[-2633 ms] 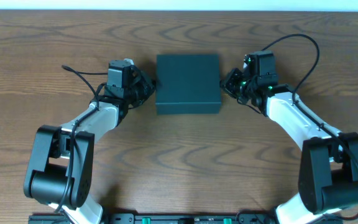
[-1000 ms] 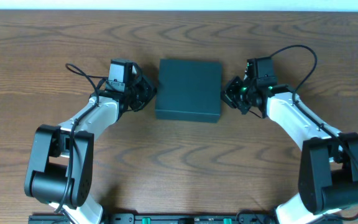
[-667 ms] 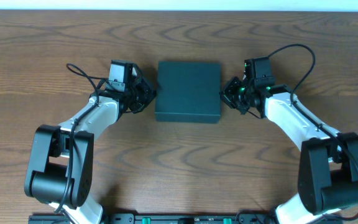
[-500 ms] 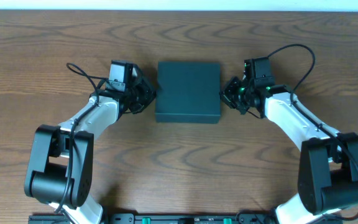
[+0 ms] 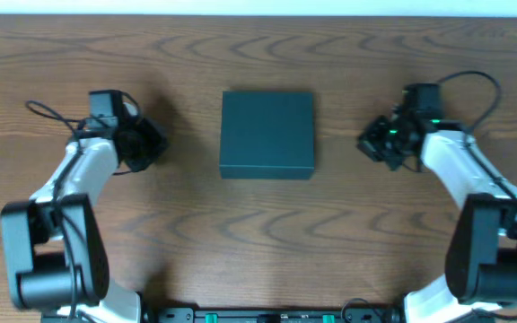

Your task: Pack container

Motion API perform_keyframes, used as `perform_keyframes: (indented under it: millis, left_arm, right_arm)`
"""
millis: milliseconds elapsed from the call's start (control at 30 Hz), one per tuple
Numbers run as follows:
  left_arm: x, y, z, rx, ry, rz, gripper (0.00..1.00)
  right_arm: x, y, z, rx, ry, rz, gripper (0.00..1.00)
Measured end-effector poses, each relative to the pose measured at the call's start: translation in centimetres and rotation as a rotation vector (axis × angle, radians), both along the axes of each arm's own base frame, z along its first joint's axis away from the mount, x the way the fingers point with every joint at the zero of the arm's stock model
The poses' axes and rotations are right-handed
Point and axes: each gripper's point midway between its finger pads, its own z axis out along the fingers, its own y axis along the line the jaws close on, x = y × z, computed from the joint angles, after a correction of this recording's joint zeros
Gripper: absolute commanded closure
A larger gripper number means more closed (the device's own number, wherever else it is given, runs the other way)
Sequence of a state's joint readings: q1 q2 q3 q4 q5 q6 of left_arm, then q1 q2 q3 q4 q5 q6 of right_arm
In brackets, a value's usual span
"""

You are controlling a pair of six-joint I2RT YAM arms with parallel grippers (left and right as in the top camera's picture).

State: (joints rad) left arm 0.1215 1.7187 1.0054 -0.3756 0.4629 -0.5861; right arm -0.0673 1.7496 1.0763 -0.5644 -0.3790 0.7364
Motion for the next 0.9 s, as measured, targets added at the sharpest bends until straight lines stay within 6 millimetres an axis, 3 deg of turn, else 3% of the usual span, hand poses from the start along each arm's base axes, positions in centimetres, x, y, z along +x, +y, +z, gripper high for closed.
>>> perform_keyframes:
  millis: [100,200,267,367,467,700,800,900]
  left_arm:
    - [-0.1,1.5,3.4,0.078,-0.051,-0.039,0.94]
    - [0.1,2.2,8.8,0.164,-0.158,-0.104,0.94]
    - [-0.5,2.3,13.4,0.226,-0.242,-0.162,0.94]
    - [-3.0,2.1,18.2,0.298,-0.305,-0.245,0.94]
    - [-7.8,1.5,22.7,0.372,-0.354,-0.352,0.94]
    - [-17.9,0.0,26.5,0.453,-0.423,-0.451,0.94]
    - [-23.0,-0.8,27.0,0.483,-0.457,-0.485,0.94]
    - [-26.8,-1.7,27.6,0.512,-0.545,-0.504,0.94]
  right_arm:
    - [-0.6,-2.0,1.9,-0.030,-0.015,-0.004,0.99]
    - [-1.0,-2.3,6.4,-0.067,-0.117,0.045,0.98]
    - [-1.7,-2.2,9.9,-0.097,-0.197,0.095,0.98]
    - [-4.3,-1.9,14.3,-0.157,-0.295,0.188,0.98]
    - [-8.9,-1.3,18.1,-0.234,-0.393,0.306,0.99]
    - [-17.3,-0.2,23.4,-0.358,-0.603,0.406,0.98]
    - [-21.7,0.4,24.0,-0.385,-0.648,0.423,0.98]
    - [-25.6,0.8,23.4,-0.400,-0.650,0.447,0.99]
